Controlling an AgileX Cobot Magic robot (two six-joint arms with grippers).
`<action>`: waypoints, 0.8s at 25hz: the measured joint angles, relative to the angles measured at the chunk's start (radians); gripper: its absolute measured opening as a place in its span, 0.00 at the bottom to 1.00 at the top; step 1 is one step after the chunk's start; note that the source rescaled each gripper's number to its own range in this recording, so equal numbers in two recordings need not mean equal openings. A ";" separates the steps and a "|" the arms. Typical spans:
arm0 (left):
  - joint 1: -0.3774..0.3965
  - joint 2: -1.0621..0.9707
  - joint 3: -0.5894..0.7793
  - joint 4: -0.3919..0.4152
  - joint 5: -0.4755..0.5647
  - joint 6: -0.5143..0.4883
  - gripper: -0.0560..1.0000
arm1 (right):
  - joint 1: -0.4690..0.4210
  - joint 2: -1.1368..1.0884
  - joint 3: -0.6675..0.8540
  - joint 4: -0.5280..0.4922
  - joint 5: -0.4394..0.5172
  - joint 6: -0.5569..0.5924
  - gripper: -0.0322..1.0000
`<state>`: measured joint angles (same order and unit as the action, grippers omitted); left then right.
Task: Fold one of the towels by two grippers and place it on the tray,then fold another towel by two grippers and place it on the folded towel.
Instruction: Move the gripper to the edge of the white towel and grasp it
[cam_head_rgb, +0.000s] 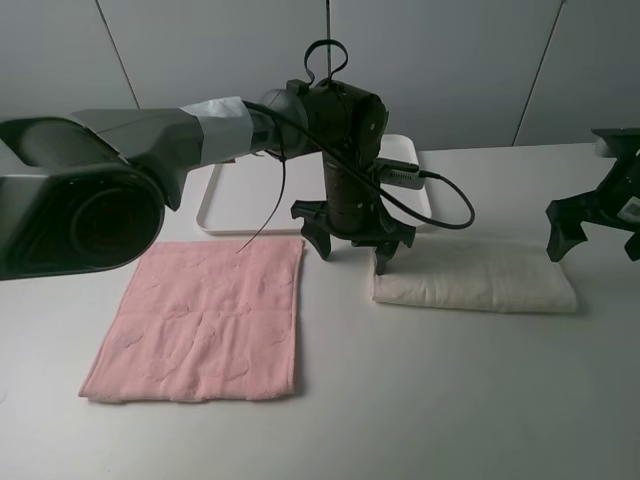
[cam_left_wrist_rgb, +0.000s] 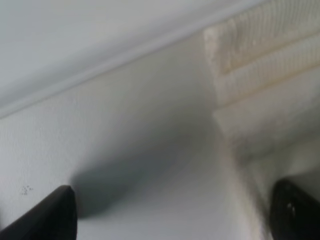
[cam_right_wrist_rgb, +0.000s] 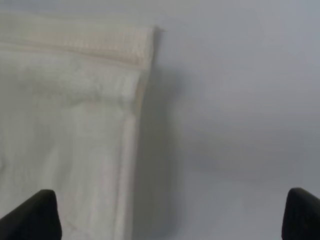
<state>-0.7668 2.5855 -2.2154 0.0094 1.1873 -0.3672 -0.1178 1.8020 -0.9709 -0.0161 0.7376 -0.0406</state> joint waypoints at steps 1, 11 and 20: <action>0.000 0.000 0.000 0.000 0.000 0.000 1.00 | 0.000 0.016 0.000 0.010 0.000 0.000 0.94; 0.000 0.000 0.000 -0.009 0.002 0.037 1.00 | 0.000 0.133 -0.002 0.057 -0.009 -0.018 0.93; 0.000 0.000 0.000 -0.009 0.007 0.048 1.00 | 0.000 0.156 -0.004 0.113 -0.024 -0.007 0.93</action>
<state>-0.7668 2.5855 -2.2154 0.0000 1.1943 -0.3192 -0.1178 1.9577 -0.9747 0.0972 0.7137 -0.0477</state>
